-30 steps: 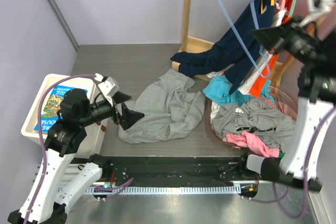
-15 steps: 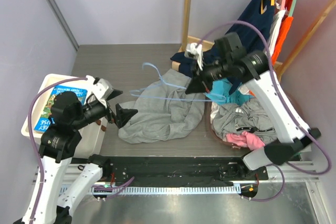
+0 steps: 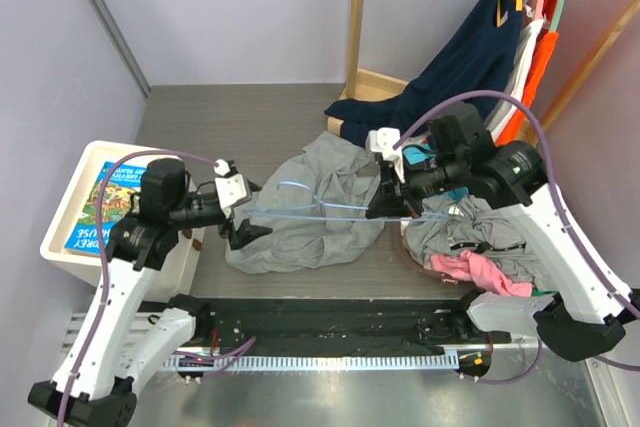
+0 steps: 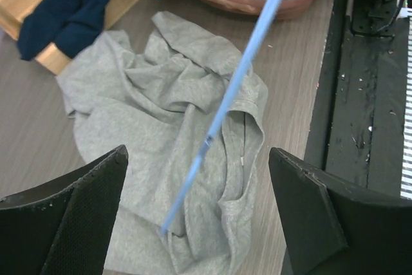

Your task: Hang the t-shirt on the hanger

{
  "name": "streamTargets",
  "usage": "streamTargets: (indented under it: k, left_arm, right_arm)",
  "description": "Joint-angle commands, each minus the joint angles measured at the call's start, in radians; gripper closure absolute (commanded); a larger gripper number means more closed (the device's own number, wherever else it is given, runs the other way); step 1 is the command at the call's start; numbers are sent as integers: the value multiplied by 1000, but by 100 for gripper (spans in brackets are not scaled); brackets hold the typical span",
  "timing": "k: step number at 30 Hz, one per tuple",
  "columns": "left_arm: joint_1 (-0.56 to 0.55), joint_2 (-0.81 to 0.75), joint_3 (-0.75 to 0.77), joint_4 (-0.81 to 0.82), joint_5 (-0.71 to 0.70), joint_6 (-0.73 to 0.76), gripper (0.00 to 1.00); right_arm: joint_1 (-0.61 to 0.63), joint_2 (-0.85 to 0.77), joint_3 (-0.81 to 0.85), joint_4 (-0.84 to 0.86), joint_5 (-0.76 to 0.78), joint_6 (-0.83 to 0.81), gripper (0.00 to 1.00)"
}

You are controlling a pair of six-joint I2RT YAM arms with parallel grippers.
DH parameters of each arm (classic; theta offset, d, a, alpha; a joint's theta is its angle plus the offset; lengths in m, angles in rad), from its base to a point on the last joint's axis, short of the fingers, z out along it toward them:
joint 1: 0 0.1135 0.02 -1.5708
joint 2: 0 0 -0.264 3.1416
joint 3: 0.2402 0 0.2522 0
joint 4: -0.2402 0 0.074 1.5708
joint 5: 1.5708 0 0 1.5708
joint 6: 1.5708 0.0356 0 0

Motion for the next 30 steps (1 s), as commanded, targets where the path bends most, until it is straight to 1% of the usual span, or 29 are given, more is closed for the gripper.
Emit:
streamTargets:
  k: [1,3,4,6,7,8,10,11,12,14,15,16,17,18,19,20,22,23,24,25,26,27,29,30]
  left_arm:
    - [-19,30,-26,43,66,63,20]
    - [-47,38,-37,43,59,63,32]
    - [-56,38,-46,42,55,63,45]
    - [-79,41,-52,31,54,61,58]
    - [-87,42,-54,29,52,58,73]
    - [-93,44,-55,28,54,43,82]
    - [-98,42,-60,28,48,25,100]
    - [-96,41,-62,29,40,12,100]
    - [-98,39,-66,32,28,-8,100]
    - [-98,38,-74,32,-12,-15,100]
    - [-98,32,-75,22,-26,3,100]
    - [-98,28,-83,20,-37,9,100]
    - [-98,25,-85,20,-58,15,100]
    - [-98,28,-83,19,-72,17,100]
    - [-98,45,-76,19,-84,14,100]
    - [-98,56,-68,3,-93,17,100]
    - [-102,93,-42,-18,-92,29,100]
    - [-105,102,-36,-21,-96,29,100]
    - [-108,113,-29,-23,-101,29,100]
    - [-111,119,-19,-24,-103,34,100]
    - [-120,134,-14,-24,-107,34,100]
    - [-125,140,-8,-29,-119,37,100]
    - [-140,160,6,-44,-130,43,100]
    - [-145,163,9,-47,-135,43,100]
  right_arm:
    - [38,-2,-20,79,-5,18,99]
    - [41,-8,-40,113,-8,29,98]
    - [42,-13,-48,157,-8,36,97]
    - [42,-17,-69,196,-4,52,94]
    - [42,-13,-72,217,-2,52,92]
    - [42,-8,-77,228,-4,55,91]
    - [42,6,-85,252,-5,58,82]
    - [42,9,-100,268,-1,67,74]
    - [42,10,-111,289,40,105,57]
    - [42,21,-112,329,90,139,38]
    - [44,30,-105,332,134,161,18]
    - [48,52,-93,320,159,159,9]
    - [56,67,-58,308,180,150,5]
    - [71,81,-34,291,208,133,3]
    - [82,96,-13,253,213,91,2]
    - [90,130,28,237,214,75,1]
    - [120,156,53,226,231,31,2]
    - [136,174,56,225,242,14,3]
    - [180,185,56,226,265,-6,7]
    - [198,194,64,219,315,-47,10]
    - [215,222,72,204,325,-78,14]
    - [231,233,75,199,344,-88,23]
    - [252,253,90,199,372,-103,35]
    - [255,268,95,199,374,-109,47]
